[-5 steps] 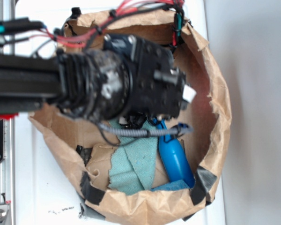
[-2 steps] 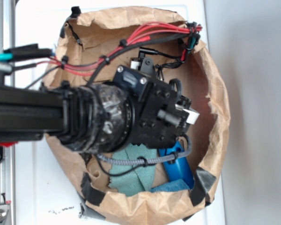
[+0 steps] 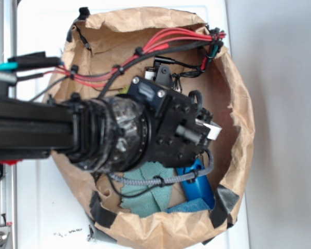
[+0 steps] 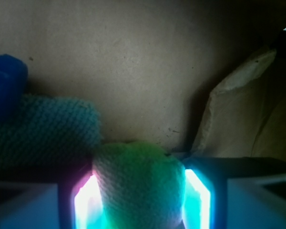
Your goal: Grab the green animal.
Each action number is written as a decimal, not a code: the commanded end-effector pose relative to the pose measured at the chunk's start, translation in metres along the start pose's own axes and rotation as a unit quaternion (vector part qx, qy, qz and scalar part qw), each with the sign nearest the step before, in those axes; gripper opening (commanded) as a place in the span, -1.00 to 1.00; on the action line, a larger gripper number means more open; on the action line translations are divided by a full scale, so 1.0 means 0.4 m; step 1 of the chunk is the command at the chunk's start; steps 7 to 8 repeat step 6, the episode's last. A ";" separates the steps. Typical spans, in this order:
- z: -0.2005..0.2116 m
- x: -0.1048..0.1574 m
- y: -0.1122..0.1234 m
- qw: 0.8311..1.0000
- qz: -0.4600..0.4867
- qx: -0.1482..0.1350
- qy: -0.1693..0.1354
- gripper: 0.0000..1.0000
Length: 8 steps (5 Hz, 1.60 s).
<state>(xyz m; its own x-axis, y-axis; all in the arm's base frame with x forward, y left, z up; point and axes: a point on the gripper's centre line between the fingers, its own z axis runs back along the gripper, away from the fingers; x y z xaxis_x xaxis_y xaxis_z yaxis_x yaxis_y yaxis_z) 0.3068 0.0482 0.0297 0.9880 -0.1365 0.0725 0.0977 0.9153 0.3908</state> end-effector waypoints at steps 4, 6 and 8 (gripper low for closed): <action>0.354 -0.064 0.168 0.993 0.041 -0.112 0.020 -1.00; 0.391 -0.069 0.163 0.992 0.053 -0.110 -0.018 -1.00; 0.391 -0.069 0.163 0.992 0.053 -0.110 -0.018 -1.00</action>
